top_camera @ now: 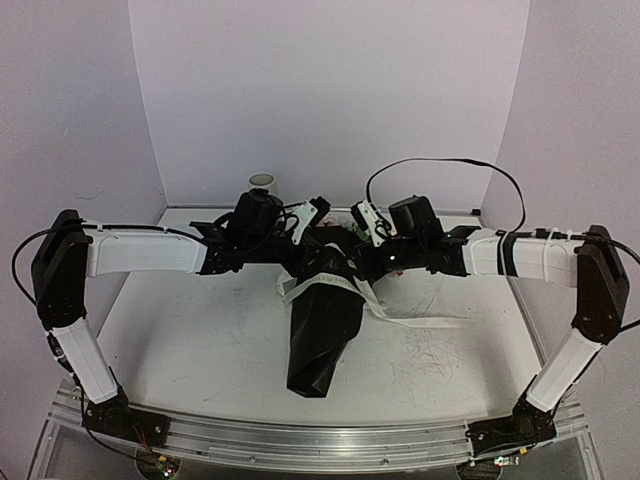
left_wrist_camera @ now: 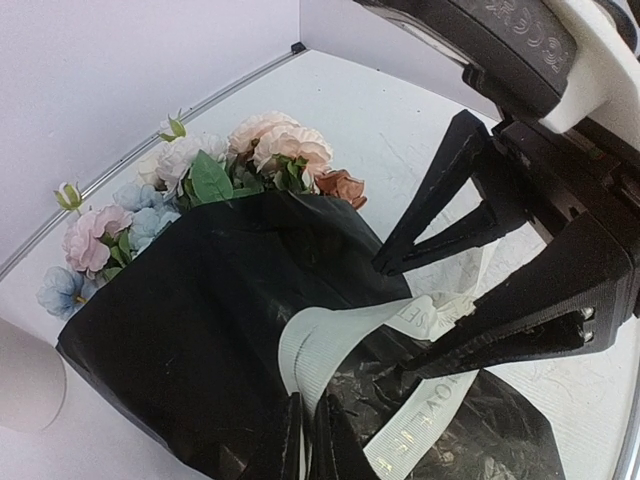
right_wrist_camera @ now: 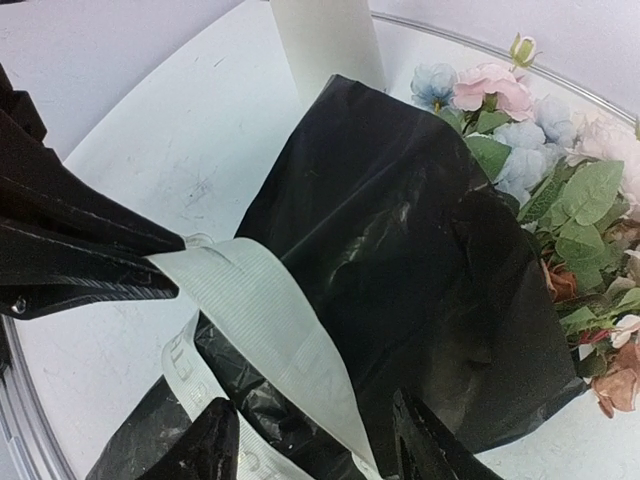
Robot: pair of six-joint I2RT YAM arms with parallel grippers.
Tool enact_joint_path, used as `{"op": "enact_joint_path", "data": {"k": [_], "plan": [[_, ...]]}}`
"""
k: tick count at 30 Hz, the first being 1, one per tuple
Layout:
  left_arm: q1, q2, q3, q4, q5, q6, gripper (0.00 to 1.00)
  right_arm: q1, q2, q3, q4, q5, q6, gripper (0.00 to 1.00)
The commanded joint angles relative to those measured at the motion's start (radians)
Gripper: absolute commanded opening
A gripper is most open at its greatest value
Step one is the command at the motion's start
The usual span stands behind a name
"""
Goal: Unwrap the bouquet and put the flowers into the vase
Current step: Untie the ribbon from the wrapping paper.
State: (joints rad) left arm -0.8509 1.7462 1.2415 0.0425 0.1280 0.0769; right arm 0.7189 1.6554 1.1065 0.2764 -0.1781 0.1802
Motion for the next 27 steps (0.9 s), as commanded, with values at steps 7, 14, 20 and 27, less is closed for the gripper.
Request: {"op": "enact_joint_path", "data": {"k": [7, 14, 20, 27], "plan": [[-0.002, -0.026, 0.035, 0.015, -0.106, -0.029, 0.08, 0.006, -0.112, -0.101, -0.021, -0.033, 0.02, 0.54], [-0.002, -0.027, 0.032, 0.015, -0.099, -0.034, 0.08, 0.034, -0.096, -0.124, -0.01, -0.036, 0.05, 0.55], [-0.002, -0.025, 0.032, 0.015, -0.094, -0.036, 0.08, 0.043, -0.047, -0.102, 0.002, -0.043, 0.068, 0.53], [-0.002, -0.025, 0.03, 0.015, -0.099, -0.035, 0.08, 0.045, -0.001, -0.09, 0.008, -0.049, 0.08, 0.47]]}}
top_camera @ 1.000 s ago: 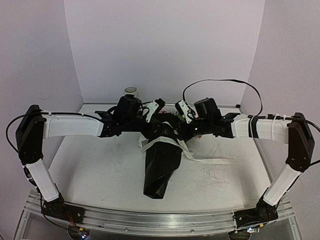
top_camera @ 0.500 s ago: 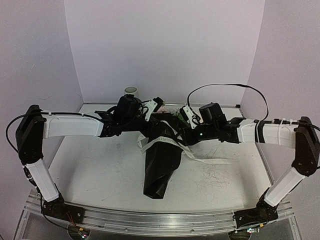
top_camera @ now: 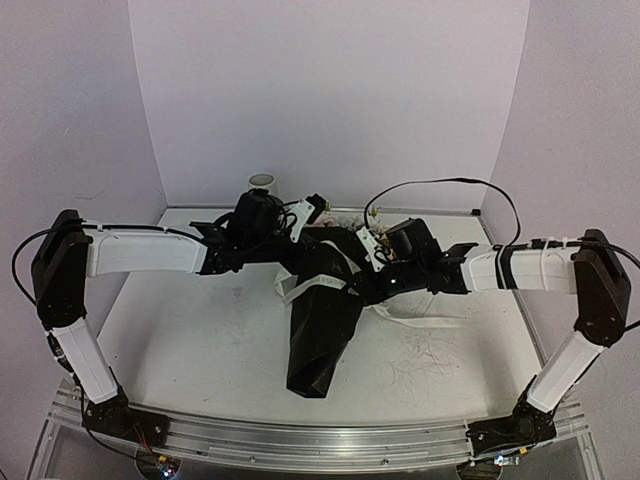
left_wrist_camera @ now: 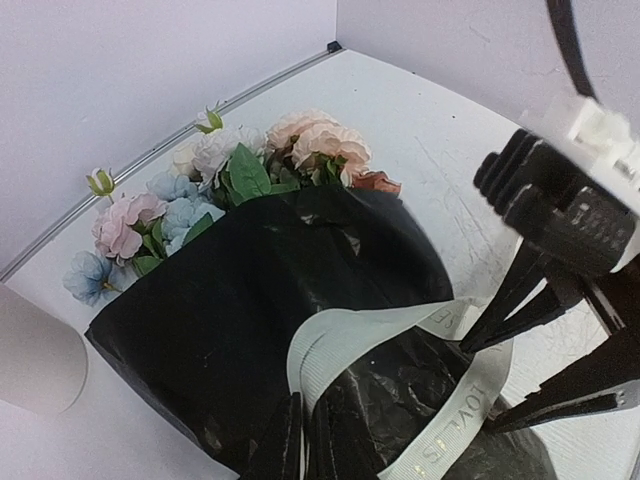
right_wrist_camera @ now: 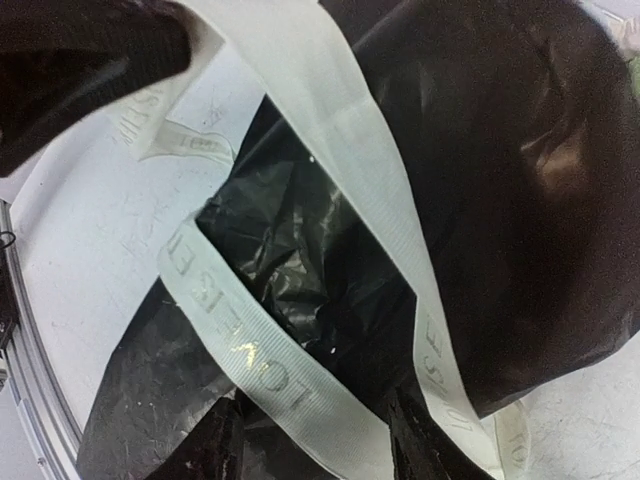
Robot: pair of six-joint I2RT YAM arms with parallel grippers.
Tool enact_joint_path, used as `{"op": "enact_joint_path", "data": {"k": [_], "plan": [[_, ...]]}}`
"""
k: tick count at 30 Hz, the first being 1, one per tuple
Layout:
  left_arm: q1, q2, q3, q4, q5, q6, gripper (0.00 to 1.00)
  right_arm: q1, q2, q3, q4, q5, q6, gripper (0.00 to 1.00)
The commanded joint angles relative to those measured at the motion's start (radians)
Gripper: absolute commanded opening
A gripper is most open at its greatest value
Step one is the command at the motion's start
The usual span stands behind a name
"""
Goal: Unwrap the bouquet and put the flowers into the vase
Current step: Untie the ribbon from the wrapping paper.
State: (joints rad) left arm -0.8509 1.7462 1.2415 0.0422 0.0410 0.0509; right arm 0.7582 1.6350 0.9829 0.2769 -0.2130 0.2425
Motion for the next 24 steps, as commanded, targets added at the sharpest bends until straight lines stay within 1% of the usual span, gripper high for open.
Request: {"op": "enact_joint_path", "data": {"k": [1, 3, 9, 15, 18, 20, 24], "plan": [[-0.002, -0.025, 0.03, 0.015, -0.012, -0.009, 0.08, 0.006, 0.02, 0.032, 0.008, -0.011, 0.018, 0.44], [-0.002, -0.025, 0.03, 0.016, -0.014, -0.006, 0.08, 0.006, 0.016, 0.029, 0.009, -0.003, 0.02, 0.36], [-0.002, -0.029, 0.029, 0.014, -0.031, -0.006, 0.08, 0.006, -0.03, 0.002, 0.012, 0.035, 0.026, 0.26], [-0.002, -0.053, 0.017, 0.015, -0.127, -0.021, 0.07, 0.006, -0.088, -0.034, 0.011, 0.115, 0.043, 0.14], [-0.002, -0.076, 0.005, 0.015, -0.164, -0.029, 0.07, 0.006, -0.119, -0.05, 0.008, 0.182, 0.06, 0.05], [-0.002, -0.096, -0.002, 0.016, -0.183, -0.033, 0.07, 0.006, -0.137, -0.058, 0.0, 0.262, 0.077, 0.01], [-0.002, -0.143, -0.026, 0.027, -0.218, -0.042, 0.07, 0.005, -0.173, -0.077, -0.025, 0.408, 0.129, 0.0]]}}
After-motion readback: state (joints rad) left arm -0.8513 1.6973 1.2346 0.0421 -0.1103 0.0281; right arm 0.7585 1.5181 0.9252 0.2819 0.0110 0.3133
